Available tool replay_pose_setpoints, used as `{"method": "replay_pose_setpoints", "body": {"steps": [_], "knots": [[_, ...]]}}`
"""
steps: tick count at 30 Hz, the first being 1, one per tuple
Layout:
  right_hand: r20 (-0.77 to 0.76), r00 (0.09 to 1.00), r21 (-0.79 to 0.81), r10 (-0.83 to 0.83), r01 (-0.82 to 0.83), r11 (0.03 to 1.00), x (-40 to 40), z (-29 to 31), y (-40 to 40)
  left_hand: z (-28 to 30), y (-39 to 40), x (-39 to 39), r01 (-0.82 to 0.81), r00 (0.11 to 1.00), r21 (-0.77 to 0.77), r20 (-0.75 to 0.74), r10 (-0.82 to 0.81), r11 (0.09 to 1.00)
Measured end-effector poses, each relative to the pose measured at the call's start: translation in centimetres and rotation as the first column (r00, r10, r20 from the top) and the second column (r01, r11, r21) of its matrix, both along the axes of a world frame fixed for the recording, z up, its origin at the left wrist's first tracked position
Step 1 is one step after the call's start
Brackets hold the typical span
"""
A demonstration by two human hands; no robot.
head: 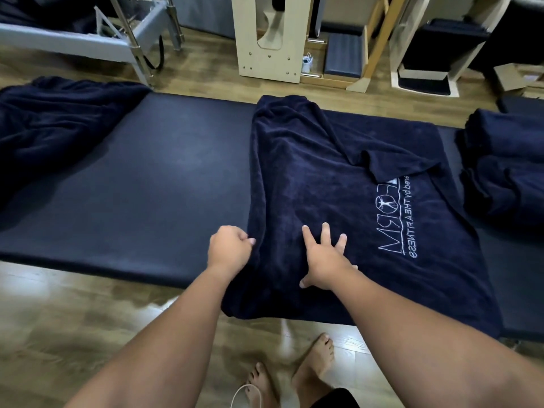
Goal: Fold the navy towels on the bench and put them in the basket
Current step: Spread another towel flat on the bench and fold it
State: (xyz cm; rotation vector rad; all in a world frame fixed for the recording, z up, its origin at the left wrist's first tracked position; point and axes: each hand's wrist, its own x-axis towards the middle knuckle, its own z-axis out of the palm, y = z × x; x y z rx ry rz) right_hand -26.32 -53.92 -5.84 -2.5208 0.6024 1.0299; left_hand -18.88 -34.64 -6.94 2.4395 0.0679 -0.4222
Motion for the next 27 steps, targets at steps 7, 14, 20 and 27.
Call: {"method": "replay_pose_setpoints", "body": {"steps": [7, 14, 20, 27], "knots": [[0.007, 1.0, -0.041, 0.011, -0.011, 0.999, -0.1, 0.1, -0.1, 1.7, 9.5, 5.1, -0.295, 0.955, 0.134, 0.071, 0.287, 0.946], [-0.002, 1.0, -0.076, 0.012, -0.013, 0.997, 0.0, 0.1, 0.1, 0.7, 13.3, 3.7, -0.23, 0.946, 0.074, -0.215, 0.241, 0.97], [0.008, 1.0, -0.098, 0.008, -0.007, 0.995, 0.0, -0.1, 0.2, 0.7, 10.5, 0.6, -0.076, 0.979, 0.064, -0.183, 0.087, 0.995], [0.025, 1.0, -0.114, 0.009, -0.007, 0.993, -0.2, -0.6, 0.1, 0.4, 7.4, -0.7, -0.21, 0.956, -0.052, -0.221, 0.193, 0.976]]}}
